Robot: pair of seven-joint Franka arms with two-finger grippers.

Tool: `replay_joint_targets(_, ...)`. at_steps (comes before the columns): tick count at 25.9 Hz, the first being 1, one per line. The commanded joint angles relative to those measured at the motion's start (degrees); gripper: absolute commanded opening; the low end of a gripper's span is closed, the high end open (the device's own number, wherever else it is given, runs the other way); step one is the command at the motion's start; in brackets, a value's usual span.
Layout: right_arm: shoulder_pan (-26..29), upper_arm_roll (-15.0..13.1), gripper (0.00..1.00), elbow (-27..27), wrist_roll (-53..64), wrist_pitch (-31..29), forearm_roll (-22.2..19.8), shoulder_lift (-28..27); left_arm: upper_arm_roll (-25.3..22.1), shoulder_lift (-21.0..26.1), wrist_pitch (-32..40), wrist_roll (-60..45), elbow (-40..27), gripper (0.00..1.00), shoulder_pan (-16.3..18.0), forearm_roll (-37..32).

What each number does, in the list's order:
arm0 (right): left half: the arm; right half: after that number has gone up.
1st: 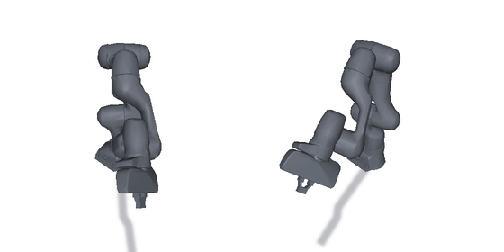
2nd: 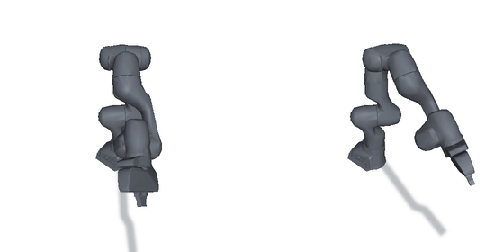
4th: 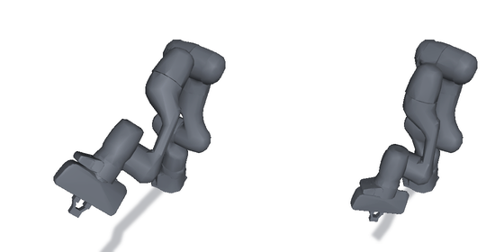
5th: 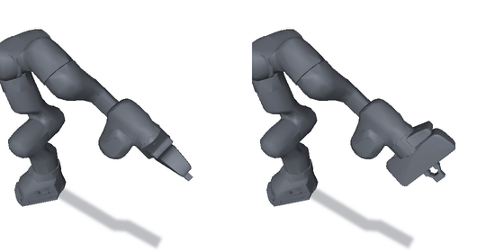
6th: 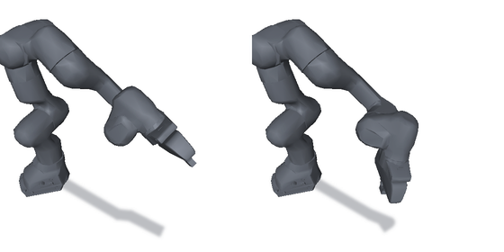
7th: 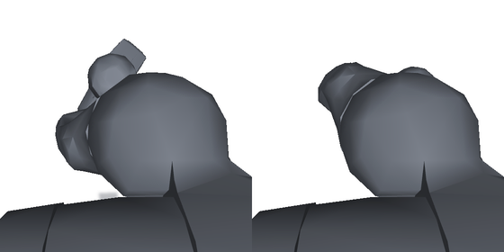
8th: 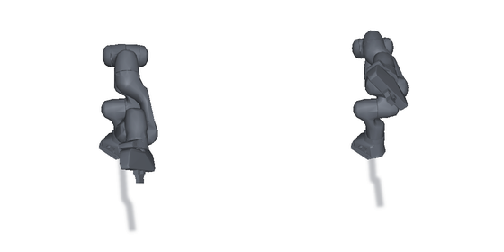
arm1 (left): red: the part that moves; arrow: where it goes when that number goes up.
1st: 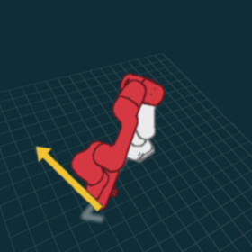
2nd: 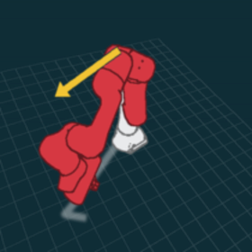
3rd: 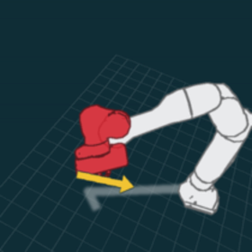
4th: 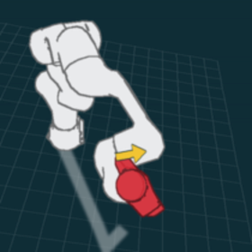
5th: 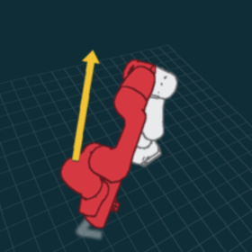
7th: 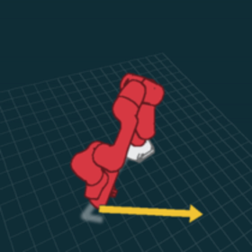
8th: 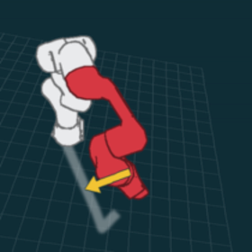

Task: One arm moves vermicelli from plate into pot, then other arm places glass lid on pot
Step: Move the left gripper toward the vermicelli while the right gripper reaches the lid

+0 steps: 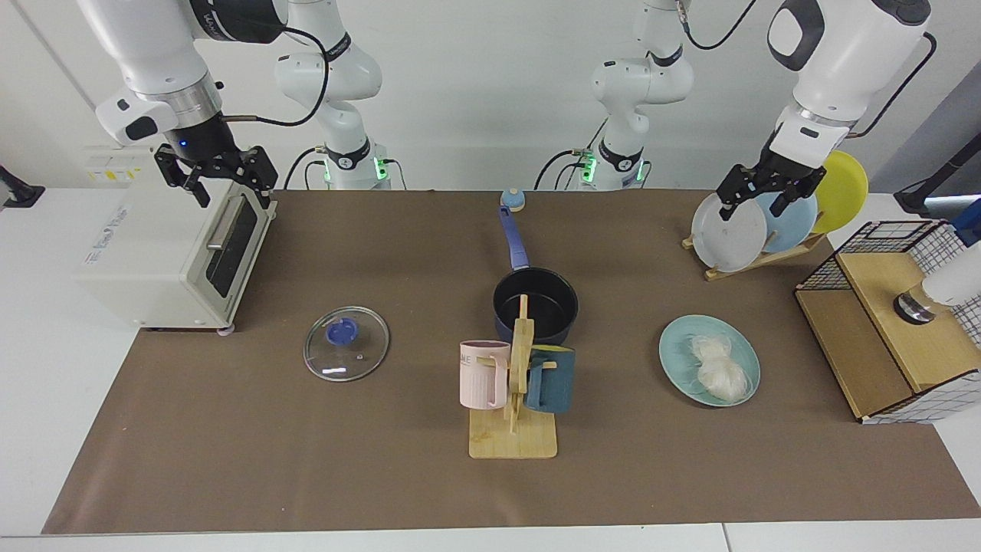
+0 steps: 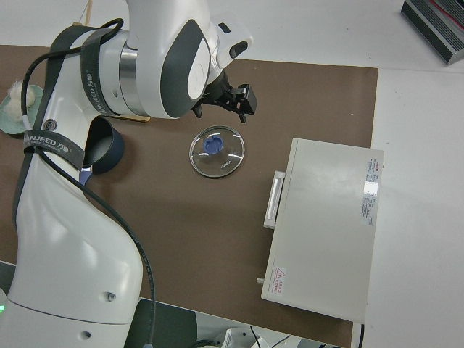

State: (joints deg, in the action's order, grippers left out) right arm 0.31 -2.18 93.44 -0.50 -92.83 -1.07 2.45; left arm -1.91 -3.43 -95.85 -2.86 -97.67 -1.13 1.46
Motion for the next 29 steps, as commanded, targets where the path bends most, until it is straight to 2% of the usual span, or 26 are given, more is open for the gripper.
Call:
replay_joint_targets(1, 0.1, 0.1, 1.00, 0.4, 0.4, 0.5, 0.4, 0.4, -0.1, -0.1, 0.3, 0.0, 0.0, 1.00, -0.3, 0.0)
replay_joint_targets(19, 0.0, 0.2, 1.00, 0.9, 0.1, -0.3, 0.6, -0.6, -0.2, 0.3, -0.5, 0.0, -0.2, 1.00, 0.1, 0.0)
replay_joint_targets(23, -0.1, 0.3, 1.00, 0.2, -0.8, -2.0, 2.7, -2.9, -0.6, 3.1, -6.7, -0.2, -0.1, 1.00, 0.2, 0.2)
replay_joint_targets(26, -0.1, 0.9, 1.00, -0.2, -1.5, -3.1, 2.8, -5.0, -1.0, 5.6, -9.0, -0.4, 0.5, 1.00, 0.3, 0.4)
replay_joint_targets(29, -0.1, 2.9, 1.00, -1.1, -2.0, -4.5, 2.3, -7.5, -1.1, 8.6, -12.6, -1.1, 0.5, 1.00, 0.4, 0.5)
